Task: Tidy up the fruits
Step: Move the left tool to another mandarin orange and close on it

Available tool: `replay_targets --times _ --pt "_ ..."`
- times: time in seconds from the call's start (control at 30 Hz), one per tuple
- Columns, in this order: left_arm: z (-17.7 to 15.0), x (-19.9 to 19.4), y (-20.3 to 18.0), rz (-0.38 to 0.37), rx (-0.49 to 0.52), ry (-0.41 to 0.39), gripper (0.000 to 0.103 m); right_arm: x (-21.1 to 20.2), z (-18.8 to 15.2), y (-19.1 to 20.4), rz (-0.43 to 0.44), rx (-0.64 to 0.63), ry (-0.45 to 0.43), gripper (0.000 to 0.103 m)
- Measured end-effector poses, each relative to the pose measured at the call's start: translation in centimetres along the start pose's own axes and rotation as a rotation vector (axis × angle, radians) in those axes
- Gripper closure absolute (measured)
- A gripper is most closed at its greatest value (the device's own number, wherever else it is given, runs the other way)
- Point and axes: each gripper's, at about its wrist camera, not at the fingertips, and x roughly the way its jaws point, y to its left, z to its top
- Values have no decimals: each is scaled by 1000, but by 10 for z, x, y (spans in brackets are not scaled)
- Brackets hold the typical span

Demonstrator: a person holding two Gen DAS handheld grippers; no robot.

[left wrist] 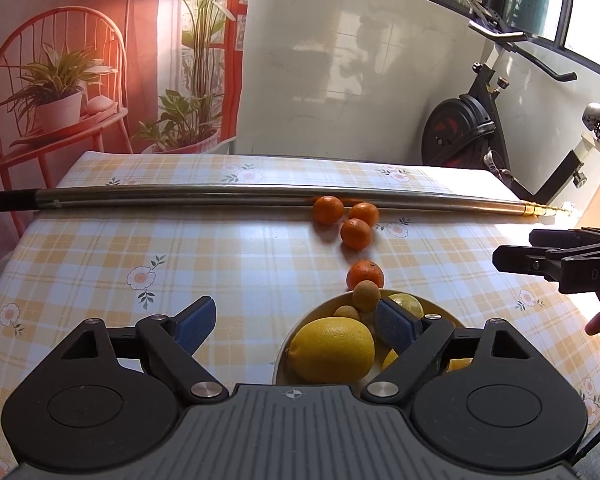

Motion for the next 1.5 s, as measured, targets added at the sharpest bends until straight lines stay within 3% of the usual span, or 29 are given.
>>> replay_targets --times 0.33,0.57,0.73,0.87,1.27,1.5 --pt "32 26 -7 -45 27 15 10 23 11 -17 1 70 2 1" --pt "46 68 -19 -135 15 136 11 34 9 -30 -31 93 11 1" --pt "51 102 -33 -177 39 221 18 41 6 -36 -45 113 20 1" --pt "55 125 -31 -209 -23 280 24 44 2 -45 -65 136 26 1" --pt "51 154 -40 -225 -17 354 32 53 -8 -59 -61 197 42 1" --pt "46 159 -41 -182 23 346 60 55 -10 -59 -56 211 48 1"
